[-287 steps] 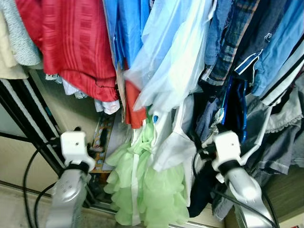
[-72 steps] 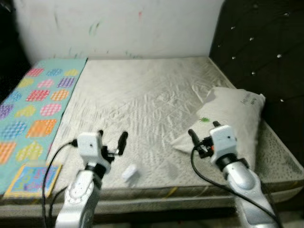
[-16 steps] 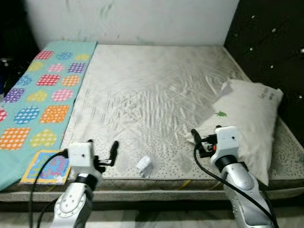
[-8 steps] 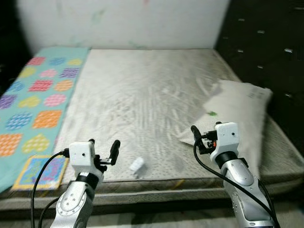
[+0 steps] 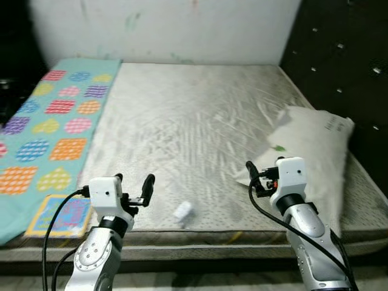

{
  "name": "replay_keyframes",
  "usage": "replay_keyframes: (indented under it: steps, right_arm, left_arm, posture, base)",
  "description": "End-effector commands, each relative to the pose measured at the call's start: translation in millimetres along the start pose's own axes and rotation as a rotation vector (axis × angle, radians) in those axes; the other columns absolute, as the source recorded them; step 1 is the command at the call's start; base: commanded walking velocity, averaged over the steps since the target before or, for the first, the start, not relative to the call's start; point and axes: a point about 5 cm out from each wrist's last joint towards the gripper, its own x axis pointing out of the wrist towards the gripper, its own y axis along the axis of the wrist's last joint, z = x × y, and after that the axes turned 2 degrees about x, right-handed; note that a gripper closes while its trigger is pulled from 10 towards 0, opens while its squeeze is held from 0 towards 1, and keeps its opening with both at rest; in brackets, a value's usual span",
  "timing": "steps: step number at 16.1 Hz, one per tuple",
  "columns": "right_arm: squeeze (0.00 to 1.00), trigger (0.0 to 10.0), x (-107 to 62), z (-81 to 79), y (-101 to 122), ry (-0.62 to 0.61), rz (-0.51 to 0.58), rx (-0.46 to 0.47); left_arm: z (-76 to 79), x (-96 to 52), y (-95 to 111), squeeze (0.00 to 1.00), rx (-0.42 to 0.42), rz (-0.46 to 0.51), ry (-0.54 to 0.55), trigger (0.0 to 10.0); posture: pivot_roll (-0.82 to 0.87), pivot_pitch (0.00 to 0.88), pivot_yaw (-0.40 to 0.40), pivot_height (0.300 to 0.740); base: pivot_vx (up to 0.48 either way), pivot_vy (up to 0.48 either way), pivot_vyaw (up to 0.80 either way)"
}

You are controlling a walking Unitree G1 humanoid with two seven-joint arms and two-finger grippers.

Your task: Clean up the room

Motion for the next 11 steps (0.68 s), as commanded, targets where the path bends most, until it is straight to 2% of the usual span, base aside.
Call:
replay_keyframes:
  steps: [1,6,11]
  right_arm:
    - [0.0,10.0,2.3,-2.3,2.8,0.003,0.013,0.004]
    - [0.0,10.0,2.8,-2.6,2.7,0.009,0.014,-0.002]
    - [0.0,10.0,3.2,-3.4,2.3,0.015,0.014,-0.012]
  left_arm:
    - [-6.0,0.5,-2.4,0.0,0.002,-0.022,0.023,10.0]
    - [-7.7,0.8,-1.5,0.0,-0.013,-0.014,0.04,10.0]
    - [-7.8,0.6,-0.1,0.0,-0.025,-0.001,0.032,10.0]
  posture:
    - [-0.1,0.0,-0.011,0.74]
    - [-0.1,0.0,-0.011,0.74]
    - [-0.1,0.0,-0.012,0.74]
  base:
    - [0.0,0.48,0.0]
    - [0.0,0.447,0.0]
    - [0.0,0.0,0.0]
